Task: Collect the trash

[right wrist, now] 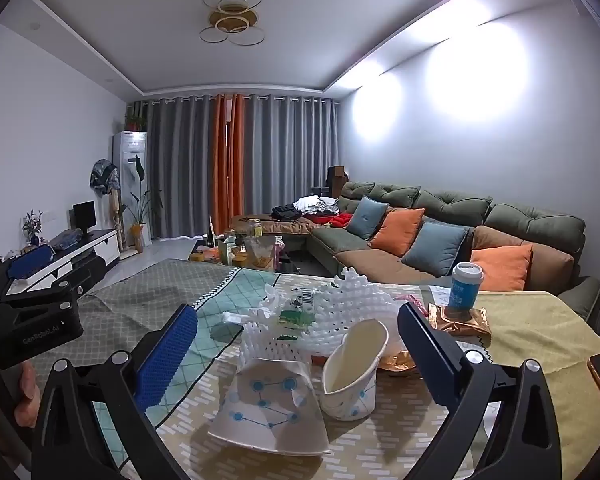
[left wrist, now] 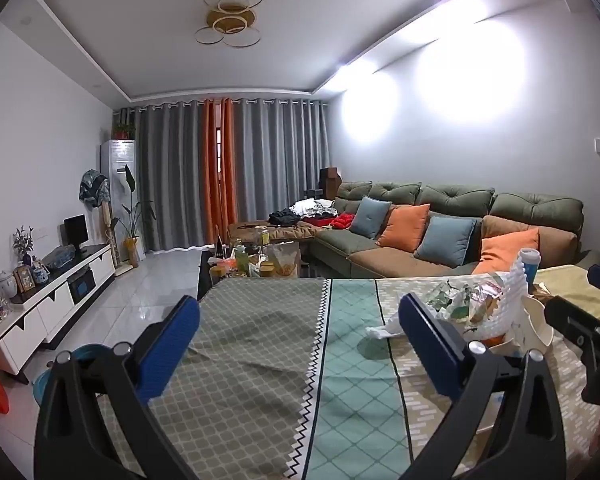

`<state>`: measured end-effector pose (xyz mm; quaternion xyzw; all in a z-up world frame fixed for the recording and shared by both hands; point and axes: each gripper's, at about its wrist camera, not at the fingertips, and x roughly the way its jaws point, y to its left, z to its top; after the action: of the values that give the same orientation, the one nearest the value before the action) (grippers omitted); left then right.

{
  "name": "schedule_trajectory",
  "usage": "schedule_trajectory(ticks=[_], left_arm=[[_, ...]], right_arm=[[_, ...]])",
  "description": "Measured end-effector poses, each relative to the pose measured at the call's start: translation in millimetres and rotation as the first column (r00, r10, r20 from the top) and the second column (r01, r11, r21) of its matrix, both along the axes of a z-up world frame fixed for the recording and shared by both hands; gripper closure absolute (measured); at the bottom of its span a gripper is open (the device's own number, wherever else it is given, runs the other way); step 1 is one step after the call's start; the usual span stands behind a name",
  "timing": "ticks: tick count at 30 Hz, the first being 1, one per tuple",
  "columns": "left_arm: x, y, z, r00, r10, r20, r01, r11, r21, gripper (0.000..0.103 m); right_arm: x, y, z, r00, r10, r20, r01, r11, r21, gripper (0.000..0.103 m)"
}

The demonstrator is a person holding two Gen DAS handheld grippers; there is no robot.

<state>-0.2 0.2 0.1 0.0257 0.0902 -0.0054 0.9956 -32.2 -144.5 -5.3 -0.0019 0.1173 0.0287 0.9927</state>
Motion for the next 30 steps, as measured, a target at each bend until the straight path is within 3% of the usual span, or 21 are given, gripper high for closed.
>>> schedule_trajectory(ticks=[30], left_arm=[[-1.5, 1.5, 3.4, 1.0, 0.009, 0.005, -0.009, 1.0, -0.027, 0.003]], right_arm=[[-2.4, -6.9, -0.6, 1.0, -0.001, 0.007, 0.001, 1.0, 0.032, 0.003]])
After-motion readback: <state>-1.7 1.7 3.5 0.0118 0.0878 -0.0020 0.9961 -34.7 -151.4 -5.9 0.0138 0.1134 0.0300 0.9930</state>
